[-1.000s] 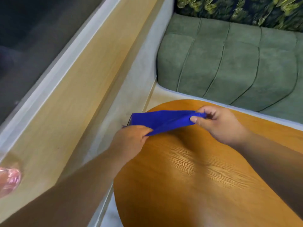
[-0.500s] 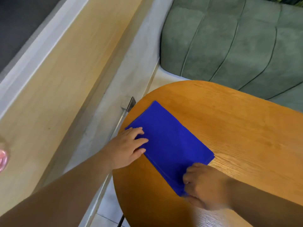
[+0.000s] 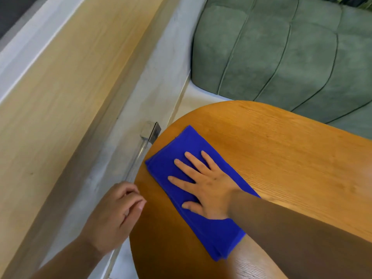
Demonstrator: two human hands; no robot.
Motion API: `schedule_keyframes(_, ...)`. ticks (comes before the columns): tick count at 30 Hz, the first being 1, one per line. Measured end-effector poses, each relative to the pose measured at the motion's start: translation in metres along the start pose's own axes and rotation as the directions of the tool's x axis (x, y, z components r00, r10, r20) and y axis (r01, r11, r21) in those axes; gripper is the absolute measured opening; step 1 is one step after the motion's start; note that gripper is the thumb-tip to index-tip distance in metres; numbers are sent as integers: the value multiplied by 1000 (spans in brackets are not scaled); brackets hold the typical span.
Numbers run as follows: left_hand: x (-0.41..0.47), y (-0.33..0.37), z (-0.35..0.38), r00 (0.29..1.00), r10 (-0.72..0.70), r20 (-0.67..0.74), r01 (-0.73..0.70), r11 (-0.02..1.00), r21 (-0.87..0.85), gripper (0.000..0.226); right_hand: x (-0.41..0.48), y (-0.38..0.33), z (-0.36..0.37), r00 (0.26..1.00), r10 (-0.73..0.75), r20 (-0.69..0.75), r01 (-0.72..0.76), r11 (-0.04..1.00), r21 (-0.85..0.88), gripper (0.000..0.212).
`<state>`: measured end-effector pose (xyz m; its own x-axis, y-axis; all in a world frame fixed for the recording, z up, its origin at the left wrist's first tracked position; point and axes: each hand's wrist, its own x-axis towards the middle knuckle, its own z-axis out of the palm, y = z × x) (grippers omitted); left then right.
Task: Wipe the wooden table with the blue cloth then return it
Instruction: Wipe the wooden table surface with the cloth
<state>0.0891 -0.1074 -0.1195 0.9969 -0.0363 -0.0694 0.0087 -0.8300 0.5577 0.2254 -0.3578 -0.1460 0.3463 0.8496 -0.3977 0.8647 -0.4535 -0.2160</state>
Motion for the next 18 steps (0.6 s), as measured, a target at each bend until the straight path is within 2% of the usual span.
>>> schedule_keyframes(4,13,-13,5,999,-50,6,50,999,-17,51,20,1,-5,993,111,-46,-112,994,-9,73)
schedule_keyframes(10,64,-12,15,999,-31,-37,30,999,-41,47,54,16,-21,943,323,-83,-320,946,55,76)
schedule_keyframes(15,92,-6,17,1000,-8,-29,7,999,-43,33,72,38,-30,854,504,-129,-490,863,126,78)
schedule_keyframes(18,102,-3,16,999,-21,-35,18,996,-88,37,77,59,-38,789,594,-158,-571,803,171,79)
